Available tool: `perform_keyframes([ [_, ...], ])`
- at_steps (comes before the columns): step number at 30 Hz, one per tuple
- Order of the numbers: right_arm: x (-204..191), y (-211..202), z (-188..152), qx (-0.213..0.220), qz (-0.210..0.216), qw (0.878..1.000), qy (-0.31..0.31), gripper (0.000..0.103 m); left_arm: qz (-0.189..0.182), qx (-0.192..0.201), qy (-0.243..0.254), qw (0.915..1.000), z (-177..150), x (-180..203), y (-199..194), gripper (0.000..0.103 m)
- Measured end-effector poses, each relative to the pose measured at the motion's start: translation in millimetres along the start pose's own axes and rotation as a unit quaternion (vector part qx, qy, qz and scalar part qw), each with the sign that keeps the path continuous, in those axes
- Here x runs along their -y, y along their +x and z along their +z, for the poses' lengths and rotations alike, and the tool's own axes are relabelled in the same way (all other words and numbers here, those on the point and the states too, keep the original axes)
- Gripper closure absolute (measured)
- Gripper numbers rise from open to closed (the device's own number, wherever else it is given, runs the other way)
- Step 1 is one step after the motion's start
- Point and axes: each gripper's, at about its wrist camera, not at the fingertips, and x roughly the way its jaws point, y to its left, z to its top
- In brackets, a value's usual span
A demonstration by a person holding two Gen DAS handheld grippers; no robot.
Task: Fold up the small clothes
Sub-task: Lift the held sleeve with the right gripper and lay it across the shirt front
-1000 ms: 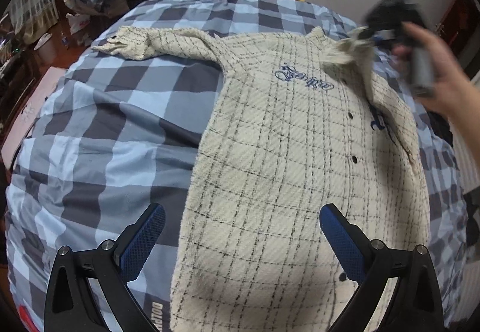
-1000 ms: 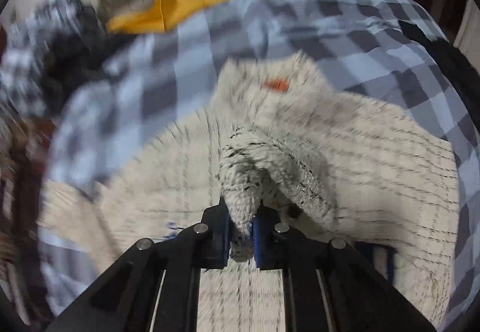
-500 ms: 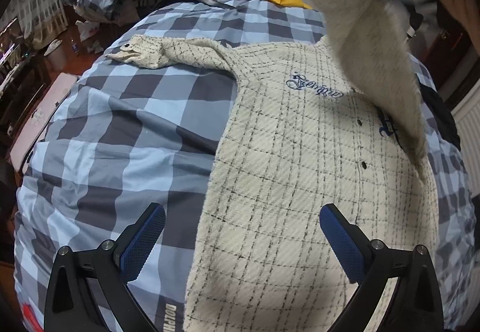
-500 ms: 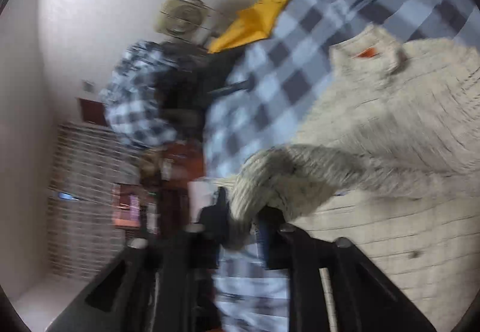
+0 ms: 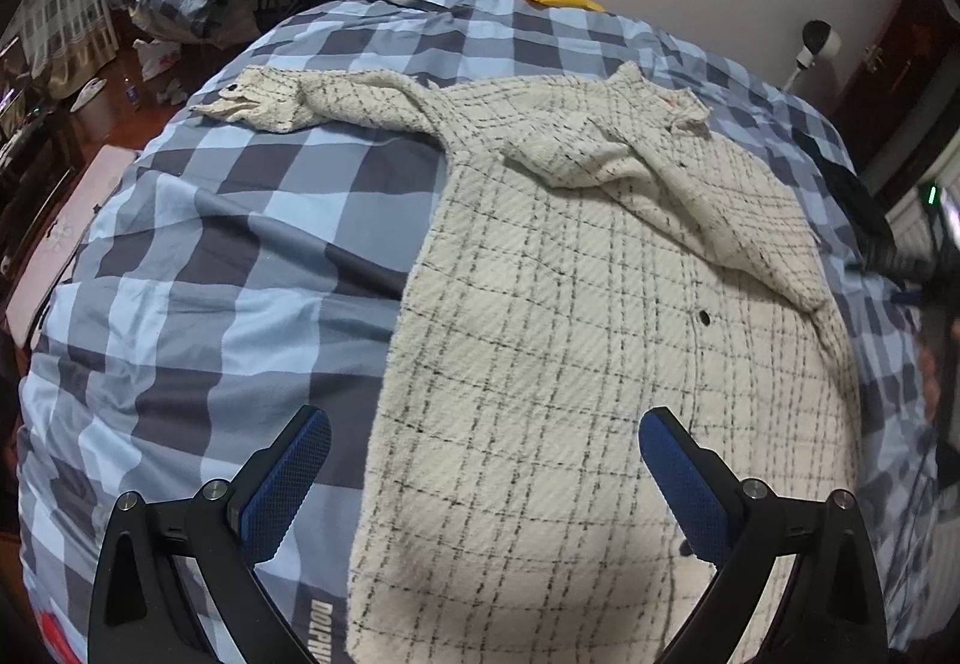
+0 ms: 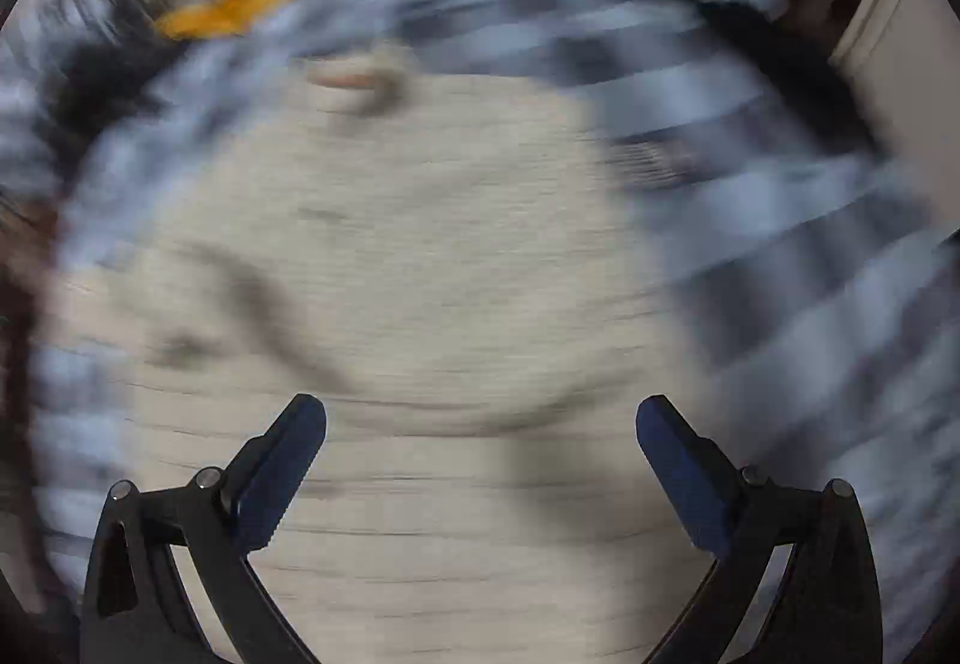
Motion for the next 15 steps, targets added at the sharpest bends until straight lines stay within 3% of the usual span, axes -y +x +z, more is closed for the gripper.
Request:
perform_keyframes([
  [2, 24.3, 24.7, -6.4, -0.016, -0.068, 0.997, -0.035, 0.001, 0.000, -0.001, 0.002, 1.0000, -0.5, 2.1, 2.1, 0.000],
  [5, 36.8, 61.5, -12.1, -0.050, -0.103, 0.991, -0.072, 0.001, 0.007, -0.003, 0.003, 1.0000, -1.7, 2.9, 5.1, 0.000],
  [8, 42.0, 69.4, -24.8, -0.040, -0.109, 0.989, -0.091, 0.001, 0.020, -0.005, 0.007, 0.9998, -2.9, 2.3, 9.6, 0.000],
  [12, 25.2, 95.6, -15.8, -0.040, -0.086, 0.990, -0.108, 0.002, 0.037, -0.011, 0.009, 0.9992, -4.0, 0.4, 16.2, 0.000],
  [15, 30.7, 97.0, 3.8, 0.011, -0.128, 0.988, -0.086, 0.002, 0.048, -0.018, 0.010, 0.9986, -5.7, -0.7, 21.5, 0.000],
])
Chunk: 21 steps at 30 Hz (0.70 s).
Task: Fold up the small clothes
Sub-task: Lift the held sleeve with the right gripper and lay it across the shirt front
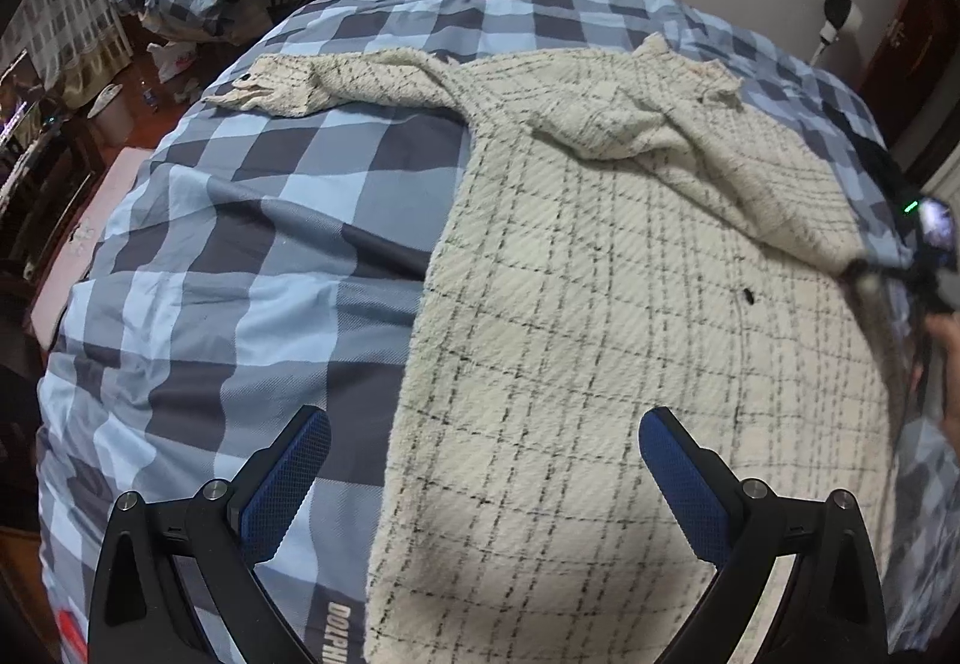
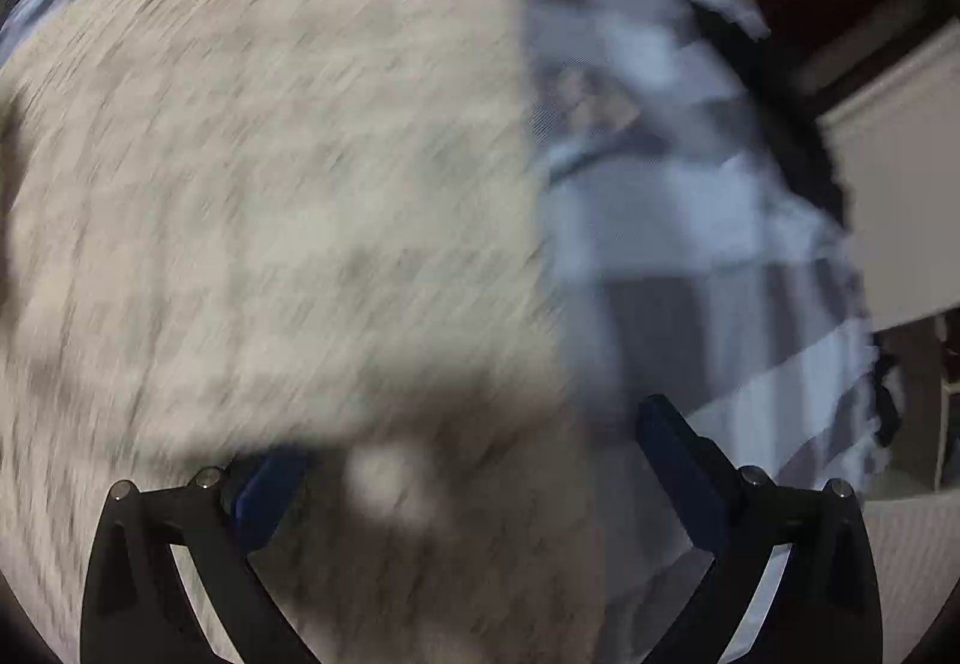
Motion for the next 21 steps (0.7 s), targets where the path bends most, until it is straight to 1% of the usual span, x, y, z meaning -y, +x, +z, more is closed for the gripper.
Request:
perform_keyframes([
  [1, 18.0, -5.4, 8.1, 0.024, 0.000, 0.999, 0.042, 0.002, 0.002, -0.002, 0.001, 1.0000, -0.4, 0.2, 1.3, 0.000],
  [3, 57.0, -7.2, 15.0, 0.042, 0.025, 0.991, 0.125, 0.002, 0.003, -0.004, 0.001, 1.0000, -0.4, 0.5, 3.0, 0.000],
  [4, 76.8, -5.0, 15.5, 0.042, 0.036, 0.985, 0.165, 0.002, 0.003, -0.005, 0.001, 1.0000, 0.2, 0.7, 3.5, 0.000],
  [5, 106.9, 1.9, 13.4, 0.035, 0.034, 0.974, 0.222, 0.002, 0.002, -0.005, 0.000, 1.0000, 0.7, 0.8, 3.8, 0.000],
  [6, 125.1, 11.4, 9.7, 0.019, 0.034, 0.966, 0.255, 0.002, 0.000, -0.005, -0.001, 1.0000, 1.1, 1.0, 3.8, 0.000],
  [7, 131.5, 17.8, 4.7, 0.004, 0.042, 0.962, 0.269, 0.002, -0.003, -0.005, -0.002, 1.0000, 1.6, 1.1, 3.4, 0.000],
  [8, 141.4, 39.5, -2.0, -0.034, 0.085, 0.956, 0.280, 0.002, -0.005, -0.005, -0.003, 1.0000, 1.9, 1.1, 2.8, 0.000],
  [9, 139.8, 53.0, -5.1, -0.063, 0.106, 0.954, 0.274, 0.002, -0.007, -0.005, -0.003, 1.0000, 2.1, 1.0, 2.3, 0.000],
  [10, 137.3, 68.1, -11.2, -0.103, 0.125, 0.953, 0.256, 0.002, -0.011, -0.004, -0.002, 0.9999, 1.5, 1.2, 0.7, 0.000],
  [11, 135.5, 76.2, -16.9, -0.129, 0.150, 0.950, 0.241, 0.002, -0.013, -0.003, -0.002, 0.9999, 1.3, 1.8, -0.4, 0.000],
  [12, 135.4, 78.8, -21.0, -0.141, 0.170, 0.946, 0.237, 0.002, -0.015, -0.003, -0.001, 0.9999, 0.9, 2.0, -1.8, 0.000],
  [13, 138.3, 77.0, -24.2, -0.144, 0.187, 0.942, 0.240, 0.002, -0.017, -0.001, 0.000, 0.9999, 0.8, 2.1, -3.6, 0.000],
  [15, 155.0, 59.6, -28.9, -0.135, 0.232, 0.923, 0.276, 0.002, -0.021, 0.003, -0.001, 0.9998, 0.8, 1.7, -7.8, 0.000],
  [16, 159.7, 52.1, -29.5, -0.131, 0.241, 0.918, 0.288, 0.002, -0.023, 0.006, -0.002, 0.9997, 1.1, 1.4, -9.7, 0.000],
  [17, 166.4, 37.5, -28.9, -0.121, 0.241, 0.915, 0.301, 0.002, -0.024, 0.008, -0.002, 0.9997, 1.7, 1.4, -11.4, 0.000],
  [19, 172.3, 0.3, -19.7, -0.091, 0.207, 0.926, 0.302, 0.002, -0.030, 0.010, -0.005, 0.9995, 3.0, 0.9, -13.7, 0.000],
  [20, 172.5, -25.4, -10.0, -0.062, 0.178, 0.937, 0.295, 0.002, -0.035, 0.010, -0.007, 0.9993, 3.6, 0.7, -14.6, 0.000],
  [21, 168.5, -43.9, -1.5, -0.041, 0.151, 0.944, 0.289, 0.001, -0.039, 0.010, -0.008, 0.9991, 4.0, 0.7, -15.3, 0.000],
])
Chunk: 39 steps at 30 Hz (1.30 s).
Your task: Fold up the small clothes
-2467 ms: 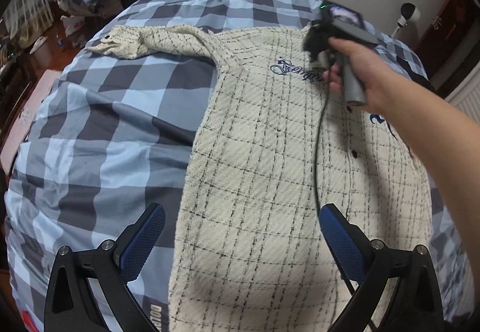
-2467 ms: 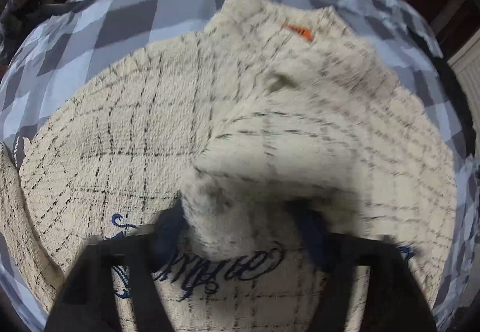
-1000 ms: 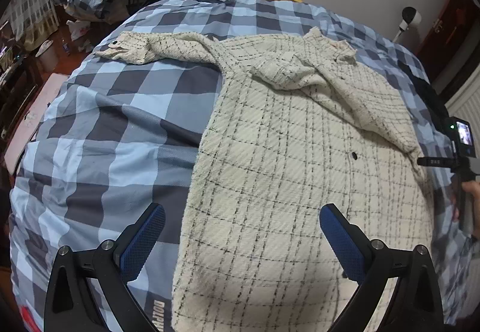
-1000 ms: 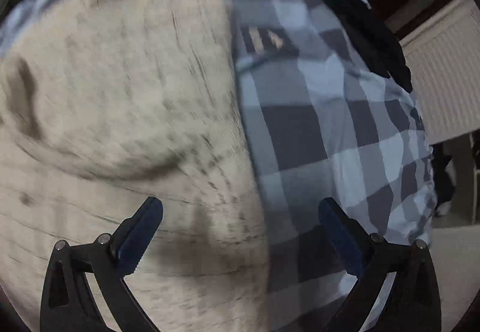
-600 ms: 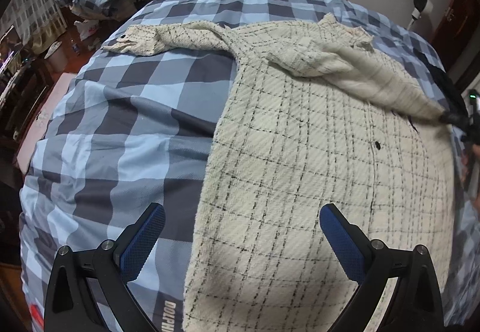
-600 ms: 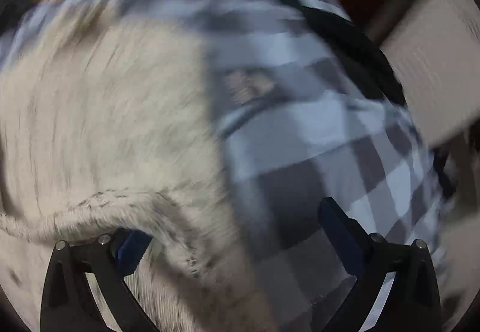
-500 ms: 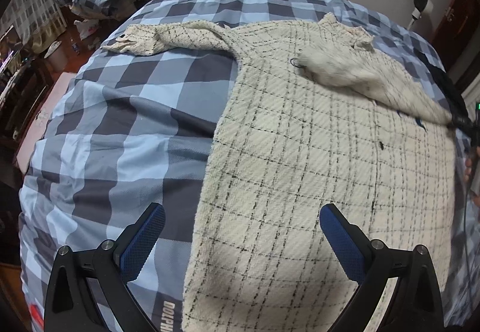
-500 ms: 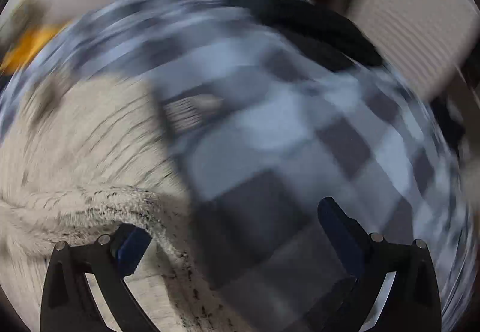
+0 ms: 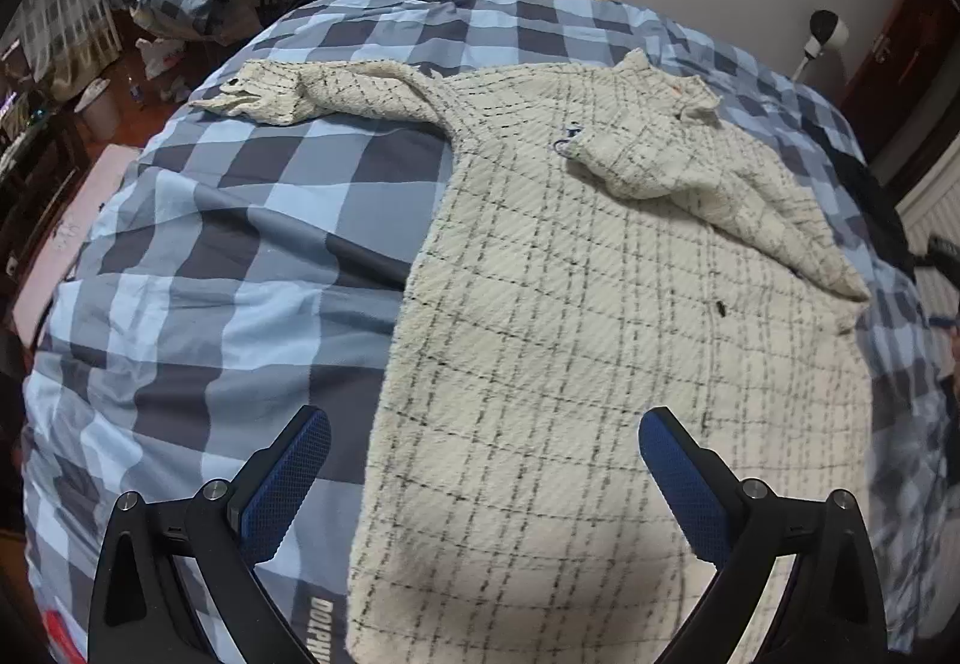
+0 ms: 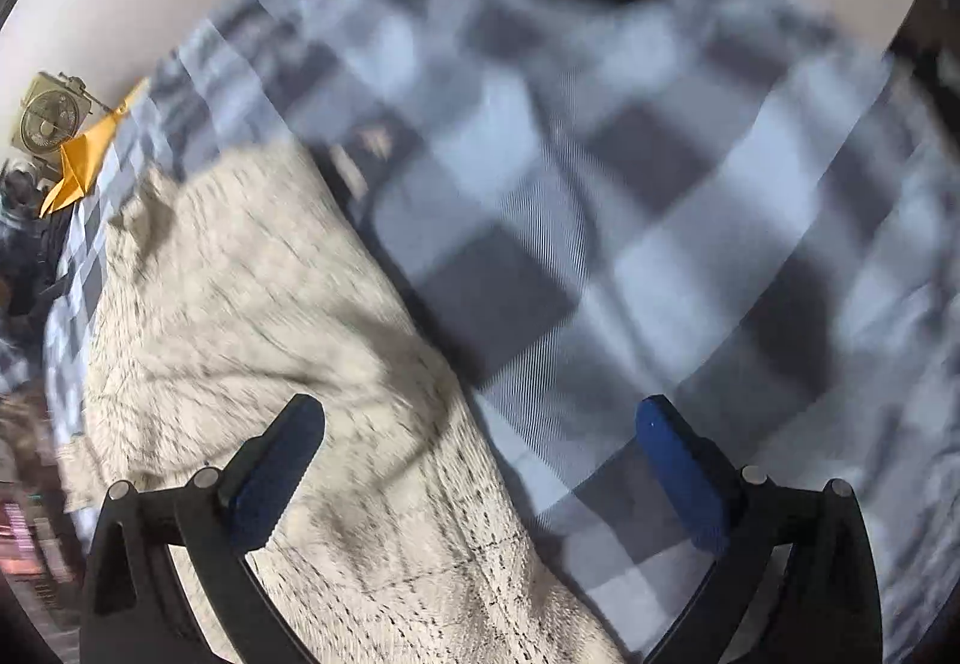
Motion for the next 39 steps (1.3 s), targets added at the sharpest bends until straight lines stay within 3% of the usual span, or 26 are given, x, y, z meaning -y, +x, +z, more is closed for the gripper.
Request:
perform_keyframes([
  [3, -48.1, -16.0, -4.2, 0.043, -0.012, 0.997, -0.061, 0.001, -0.008, 0.004, 0.000, 1.0000, 0.4, 1.2, -3.4, 0.000],
  [7, -146.6, 8.0, -29.1, 0.004, 0.030, 0.983, -0.179, 0.001, -0.009, 0.005, 0.000, 0.9999, -0.4, 0.7, -3.8, 0.000],
  [10, -243.9, 40.1, -67.0, -0.019, 0.030, 0.951, -0.308, 0.001, -0.012, 0.000, -0.006, 0.9999, 0.2, -2.3, -1.9, 0.000],
  [15, -337.6, 77.6, -103.5, -0.006, 0.005, 0.902, -0.432, 0.001, -0.019, -0.002, -0.014, 0.9997, 2.5, -6.2, 1.2, 0.000],
  [20, -360.5, 98.6, -105.9, -0.054, 0.039, 0.887, -0.456, 0.001, -0.032, -0.012, -0.019, 0.9992, 3.9, -5.0, 8.3, 0.000],
  [23, -362.7, 126.3, -112.9, -0.085, 0.022, 0.874, -0.477, 0.001, -0.035, -0.019, -0.019, 0.9990, 2.8, -3.9, 12.3, 0.000],
  [25, -357.9, 136.5, -122.7, -0.091, 0.016, 0.874, -0.476, 0.005, -0.039, -0.023, -0.023, 0.9987, 2.9, -4.5, 13.6, 0.000],
  [26, -355.2, 134.3, -127.6, -0.086, 0.029, 0.875, -0.475, 0.012, -0.040, -0.023, -0.025, 0.9986, 3.0, -5.2, 13.2, 0.000],
  [27, -351.4, 126.8, -134.3, -0.072, 0.051, 0.874, -0.477, 0.048, -0.041, -0.022, -0.027, 0.9986, 3.3, -5.9, 12.1, 0.000],
  [28, -348.6, 121.3, -138.7, -0.065, 0.063, 0.874, -0.478, 0.091, -0.040, -0.019, -0.028, 0.9986, 3.6, -6.8, 9.9, 0.000],
  [29, -344.9, 115.6, -142.3, -0.063, 0.072, 0.877, -0.470, 0.103, -0.038, -0.017, -0.029, 0.9987, 3.9, -7.3, 8.6, 0.000],
  [31, -336.6, 100.8, -145.7, -0.059, 0.090, 0.888, -0.448, 0.103, -0.035, -0.012, -0.030, 0.9989, 4.4, -8.4, 5.7, 0.000],
  [35, -317.3, 43.2, -127.5, -0.005, 0.155, 0.902, -0.403, 0.103, -0.030, -0.012, -0.029, 0.9991, 3.1, -9.9, 3.5, 0.000],
  [37, -314.3, 36.0, -115.9, -0.006, 0.148, 0.907, -0.394, 0.103, -0.026, -0.014, -0.025, 0.9992, 1.8, -9.4, 3.7, 0.000],
  [38, -320.9, 39.4, -107.1, -0.007, 0.142, 0.909, -0.392, 0.101, -0.025, -0.014, -0.023, 0.9993, 1.0, -9.0, 3.9, 0.000],
  [39, -318.7, 43.3, -106.0, -0.012, 0.127, 0.911, -0.392, 0.087, -0.024, -0.014, -0.022, 0.9994, 0.6, -8.6, 4.2, 0.000],
])
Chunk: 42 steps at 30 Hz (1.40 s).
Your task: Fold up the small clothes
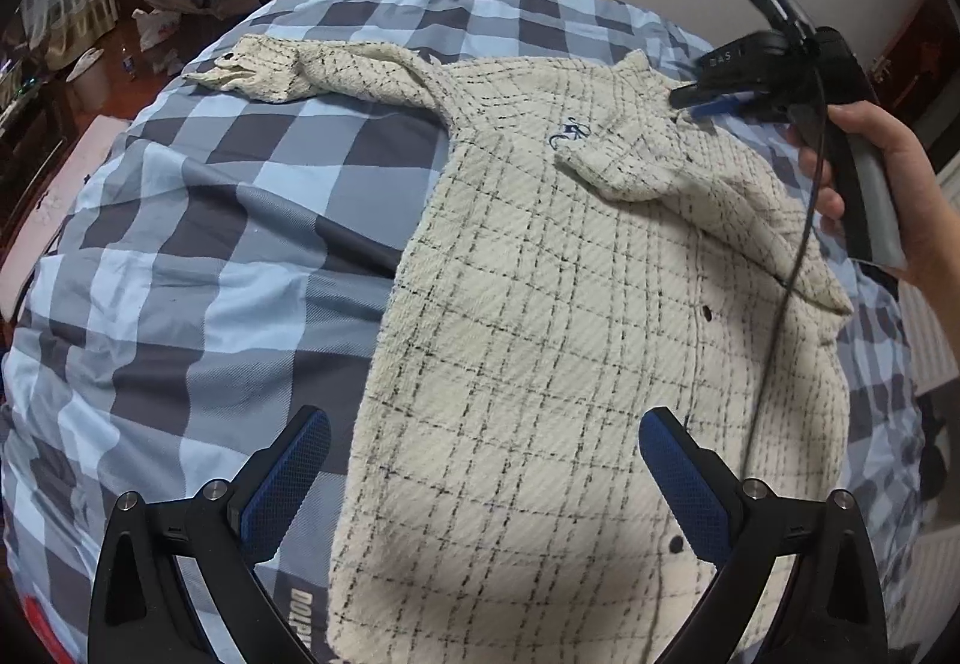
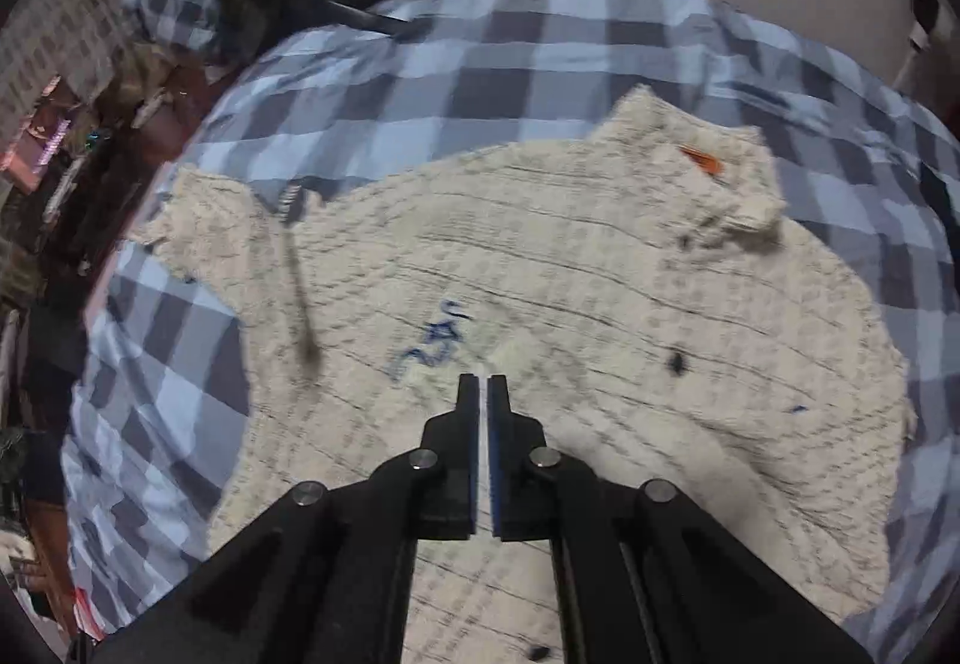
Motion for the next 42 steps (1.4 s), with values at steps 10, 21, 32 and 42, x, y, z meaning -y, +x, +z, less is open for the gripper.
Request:
perform_keyframes([
  [10, 10.3, 60.0, 18.2, -0.054, -0.072, 0.996, -0.004, 0.015, -0.009, -0.012, -0.010, 0.9998, 2.1, -1.3, 11.3, 0.000],
  [21, -43.5, 104.0, 28.1, -0.075, -0.081, 0.975, -0.192, 0.071, -0.010, -0.036, -0.028, 0.9989, 3.5, -3.8, 29.2, 0.000],
  [32, -28.5, -44.5, 22.5, 0.120, -0.001, 0.991, -0.058, 0.094, -0.002, -0.012, -0.026, 0.9996, 3.4, -7.3, 12.8, 0.000],
  [42, -92.0, 5.8, -59.3, -0.053, 0.227, 0.971, 0.047, 0.030, 0.004, -0.007, -0.023, 0.9997, 2.8, -9.0, 7.3, 0.000],
])
